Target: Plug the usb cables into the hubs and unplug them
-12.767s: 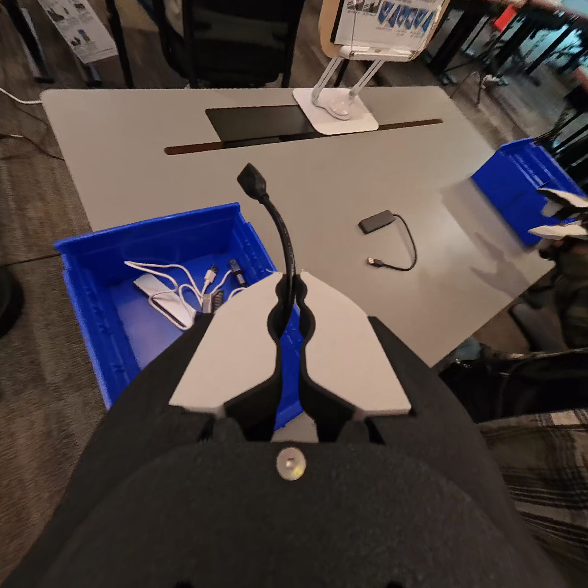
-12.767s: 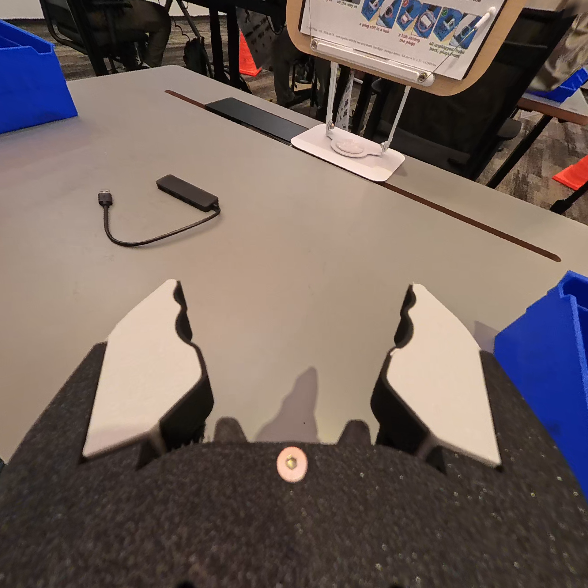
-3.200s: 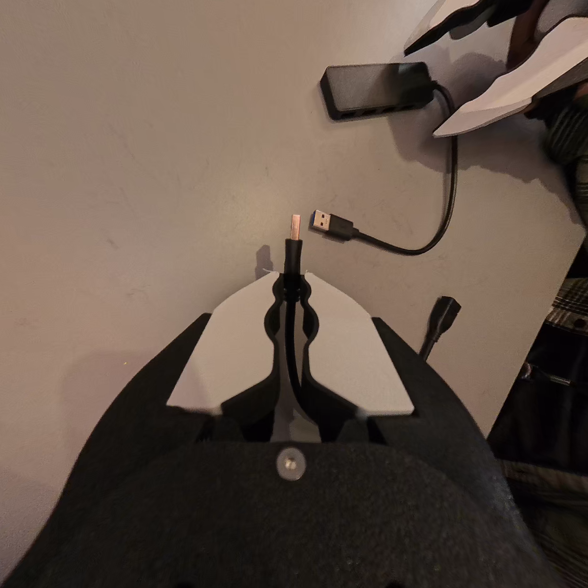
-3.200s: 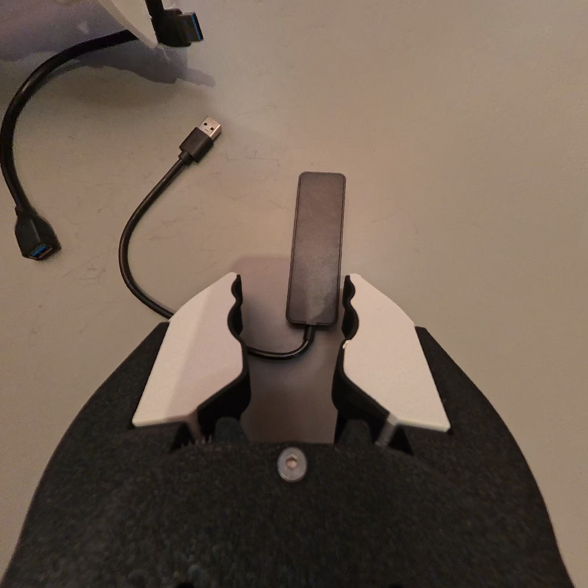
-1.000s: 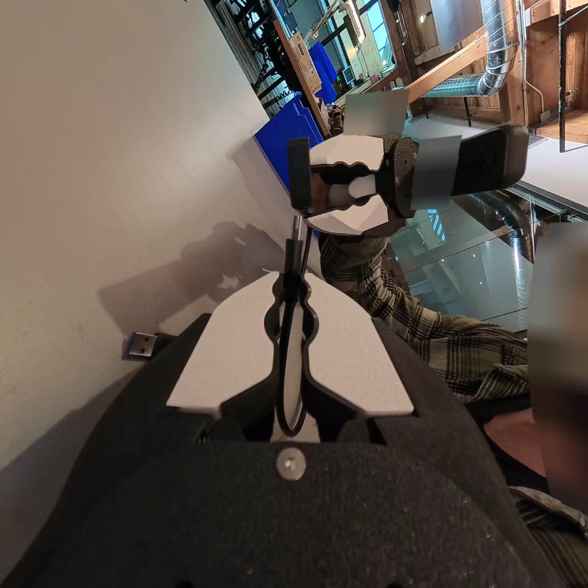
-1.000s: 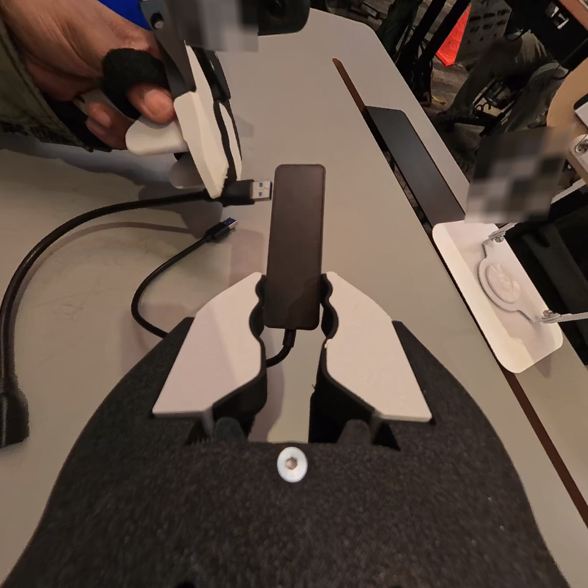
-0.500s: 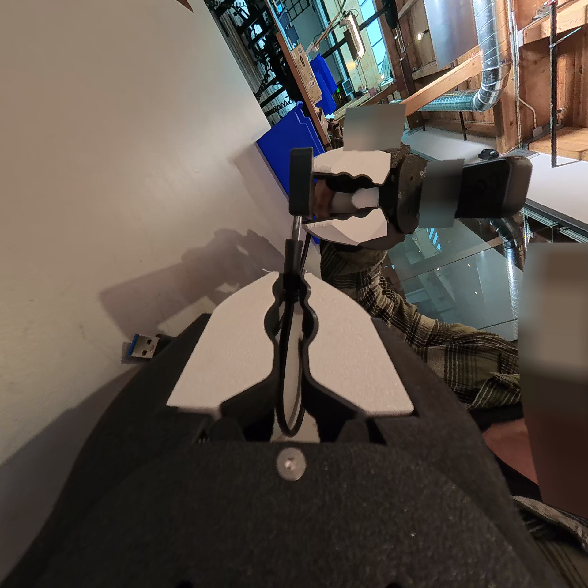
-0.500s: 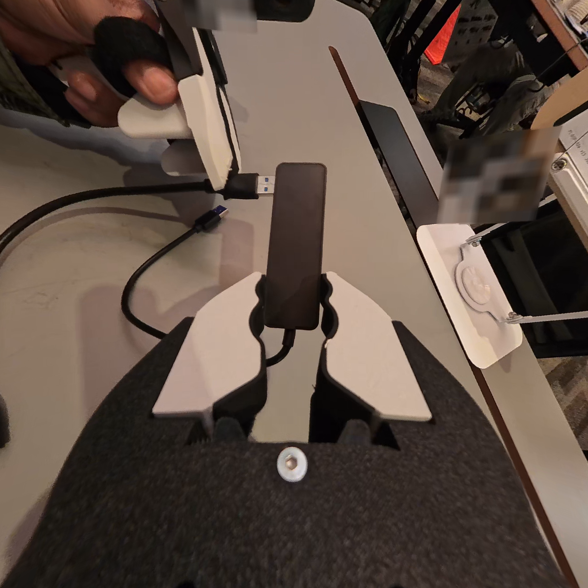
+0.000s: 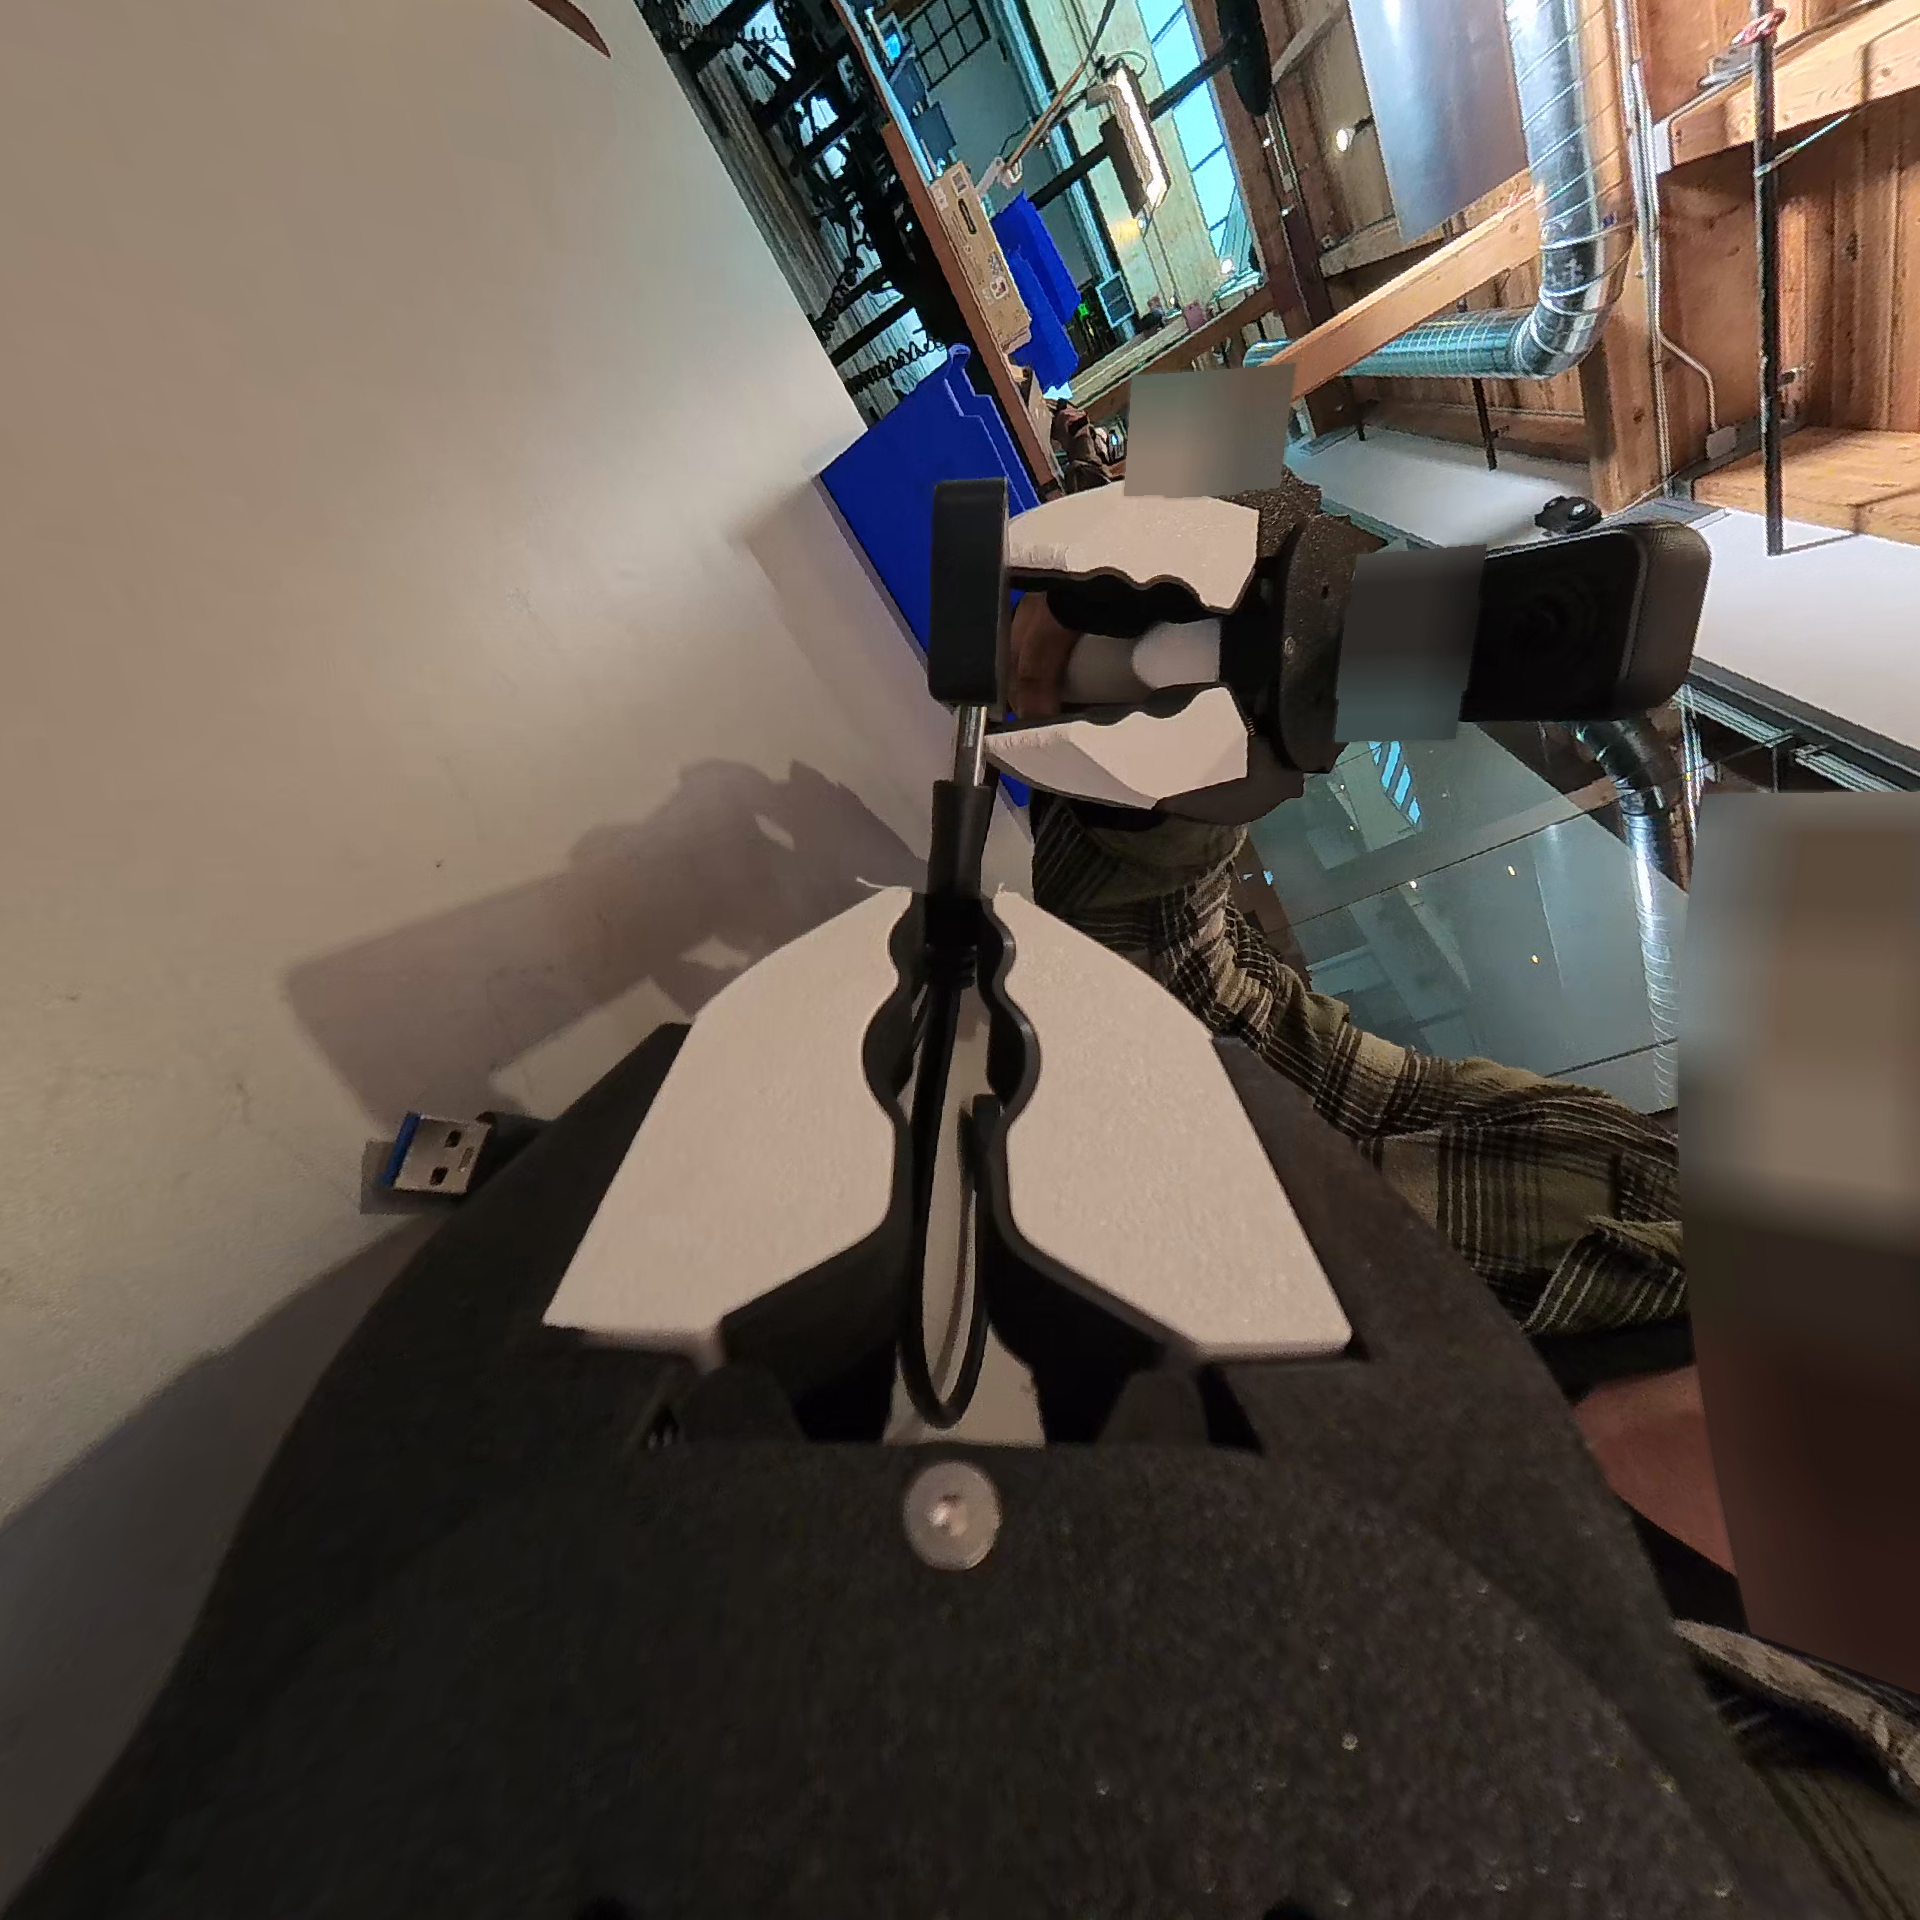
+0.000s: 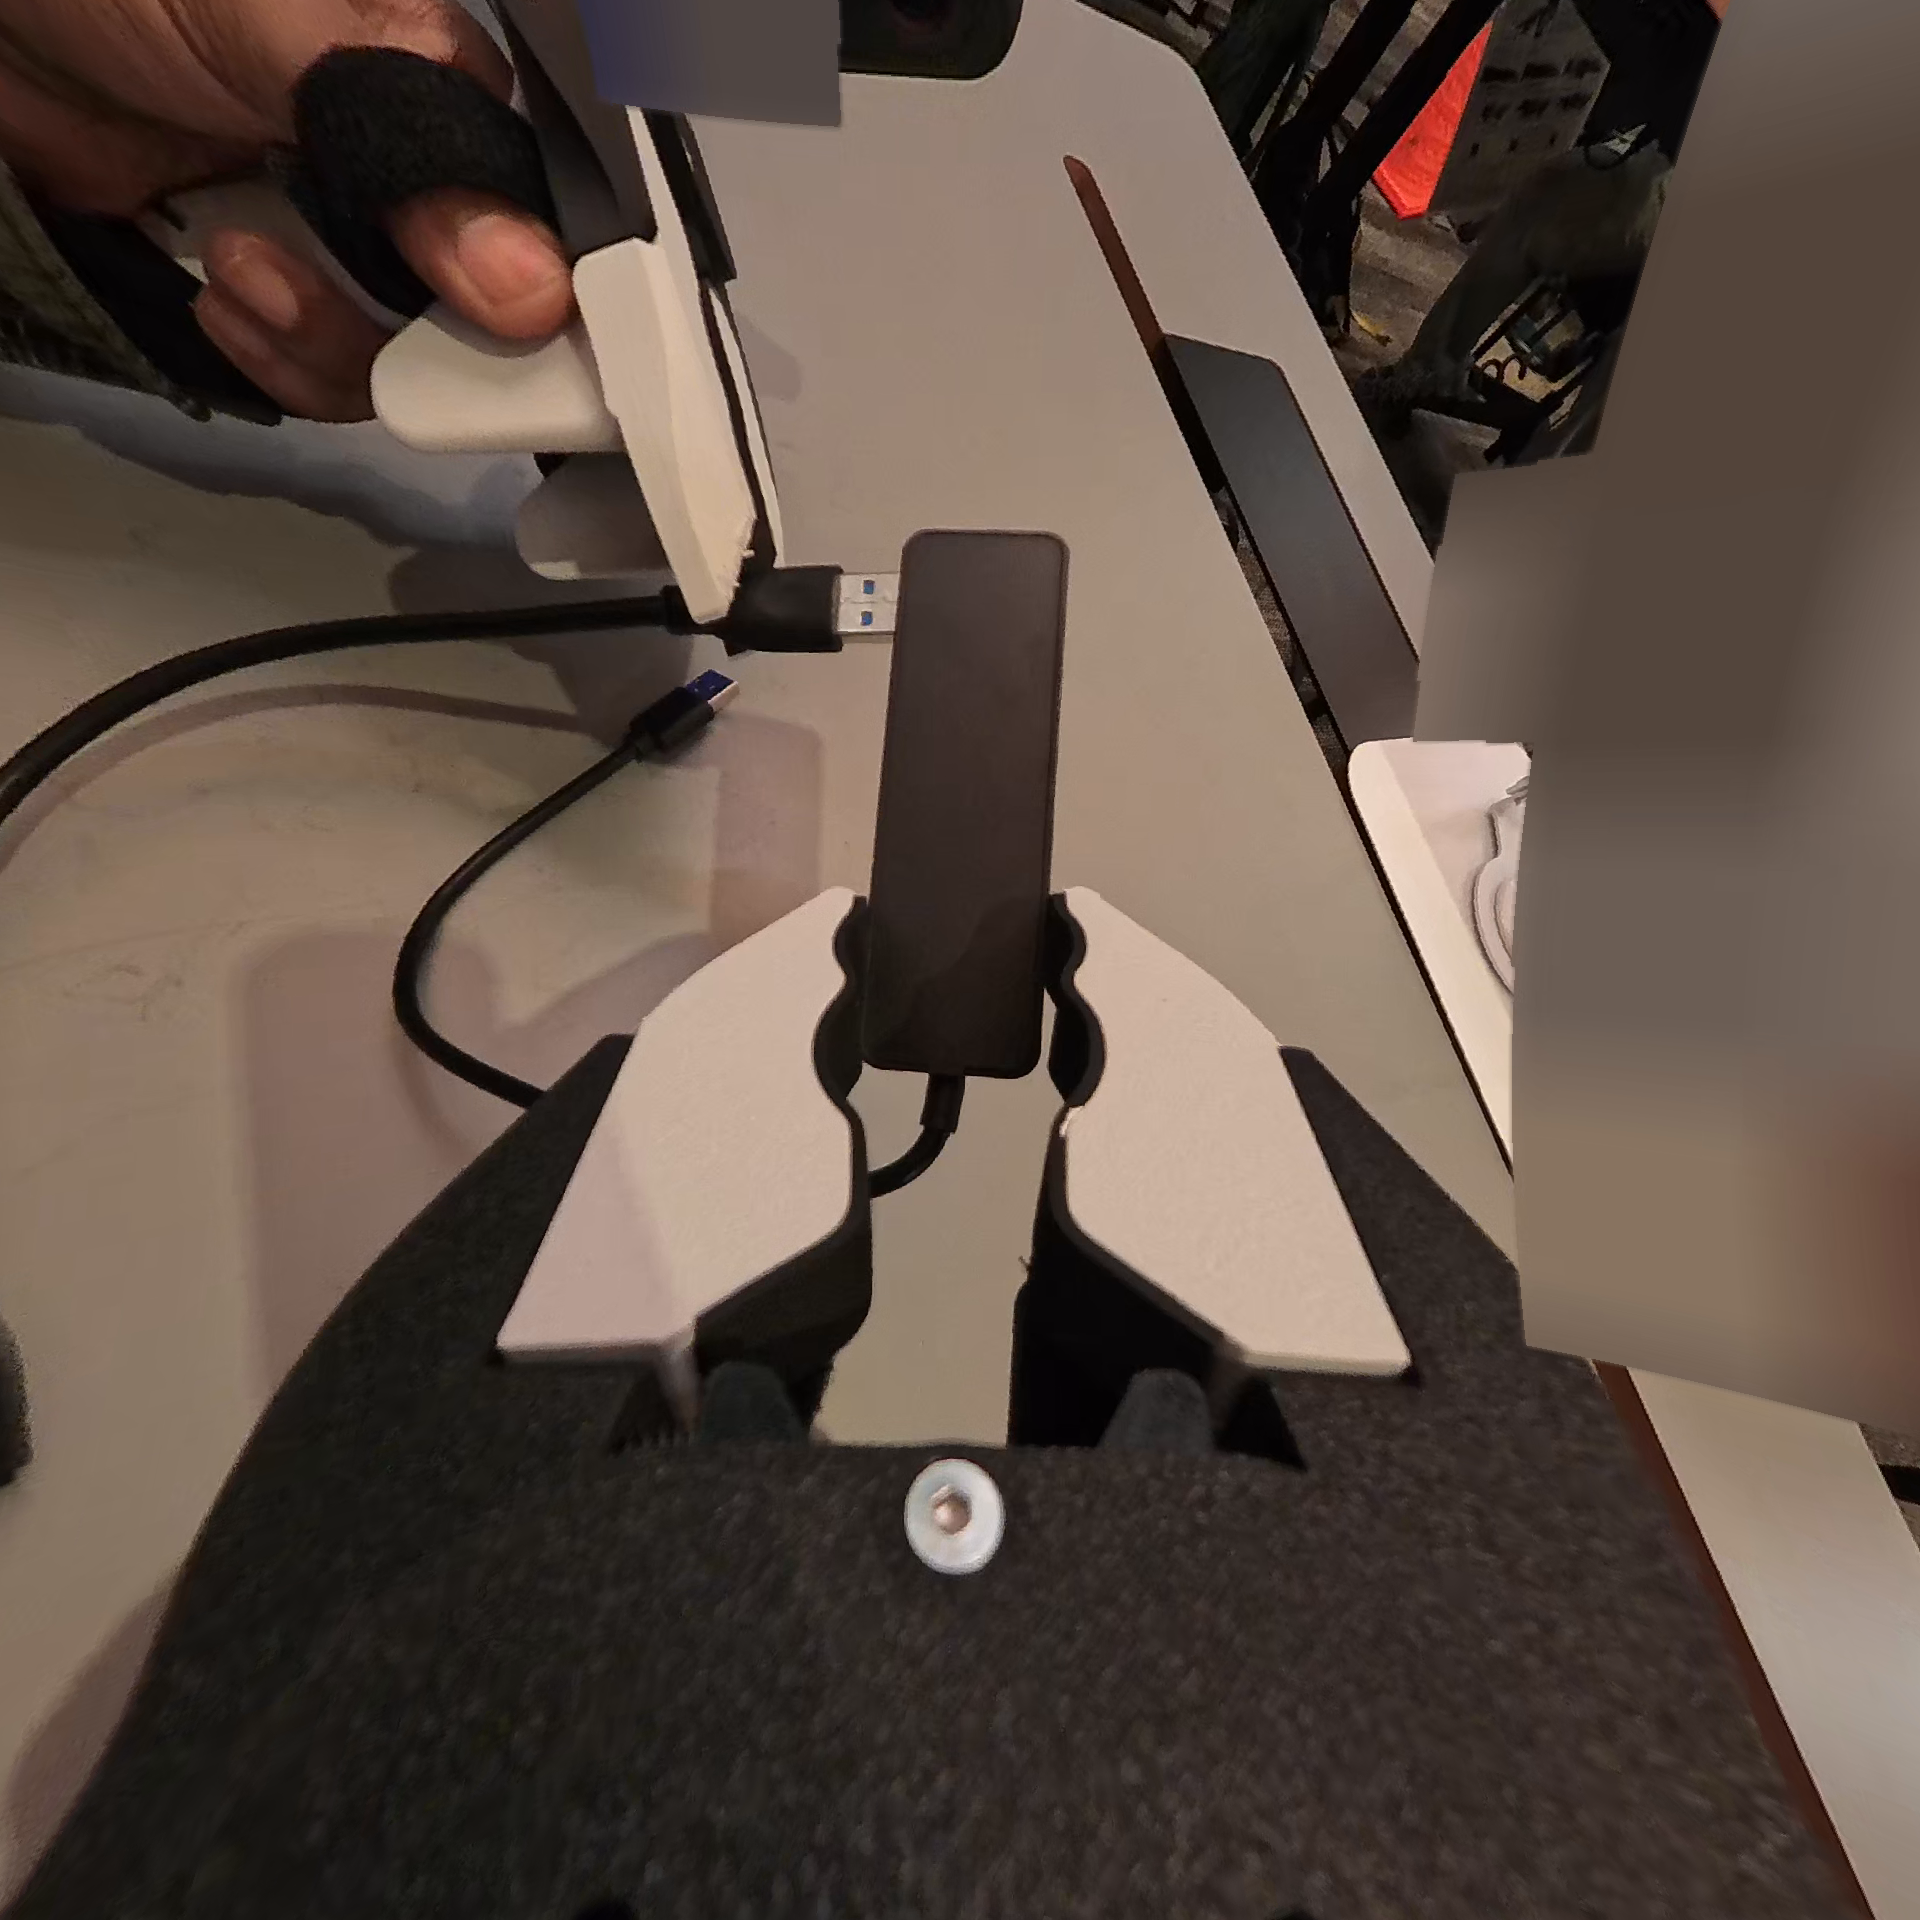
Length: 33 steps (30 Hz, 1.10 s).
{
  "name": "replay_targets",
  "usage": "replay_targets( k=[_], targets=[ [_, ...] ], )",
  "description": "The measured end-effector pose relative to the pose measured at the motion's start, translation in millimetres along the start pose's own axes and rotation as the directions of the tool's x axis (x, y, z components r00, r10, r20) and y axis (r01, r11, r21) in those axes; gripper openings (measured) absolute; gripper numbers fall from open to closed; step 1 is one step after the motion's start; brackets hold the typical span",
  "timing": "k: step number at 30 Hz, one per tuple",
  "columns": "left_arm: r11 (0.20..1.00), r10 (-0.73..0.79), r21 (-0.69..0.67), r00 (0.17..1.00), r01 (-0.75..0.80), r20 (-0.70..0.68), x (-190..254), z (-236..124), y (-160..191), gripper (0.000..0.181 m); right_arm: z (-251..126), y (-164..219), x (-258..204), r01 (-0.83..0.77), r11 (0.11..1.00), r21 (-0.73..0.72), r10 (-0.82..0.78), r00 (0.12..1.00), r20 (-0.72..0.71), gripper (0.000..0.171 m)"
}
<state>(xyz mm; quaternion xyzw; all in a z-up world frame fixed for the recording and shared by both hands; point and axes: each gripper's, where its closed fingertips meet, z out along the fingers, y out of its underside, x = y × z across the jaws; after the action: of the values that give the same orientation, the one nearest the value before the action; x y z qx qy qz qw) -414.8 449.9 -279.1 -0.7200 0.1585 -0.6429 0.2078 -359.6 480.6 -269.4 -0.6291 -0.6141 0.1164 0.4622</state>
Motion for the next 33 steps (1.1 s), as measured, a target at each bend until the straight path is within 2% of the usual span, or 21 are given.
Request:
replay_targets(
  k=[18,23,33],
  targets=[
    [1.0,-0.005,0.007,1.0,0.005,-0.012,1.2,0.0,-0.8,0.008,-2.6,-4.6,0.8,0.024,1.0,0.005,-0.024,1.0,-0.021,0.032],
    [1.0,-0.018,0.013,0.998,0.019,-0.062,6.9,0.3,-1.5,0.008,-3.6,-4.1,2.7,0.065,0.998,-0.007,-0.065,0.997,-0.049,0.032],
    [1.0,-0.018,0.02,0.997,0.02,-0.075,8.7,-0.5,-2.7,0.008,-4.2,-5.5,-1.3,0.059,0.998,0.02,-0.059,0.998,-0.023,0.032]
  ],
)
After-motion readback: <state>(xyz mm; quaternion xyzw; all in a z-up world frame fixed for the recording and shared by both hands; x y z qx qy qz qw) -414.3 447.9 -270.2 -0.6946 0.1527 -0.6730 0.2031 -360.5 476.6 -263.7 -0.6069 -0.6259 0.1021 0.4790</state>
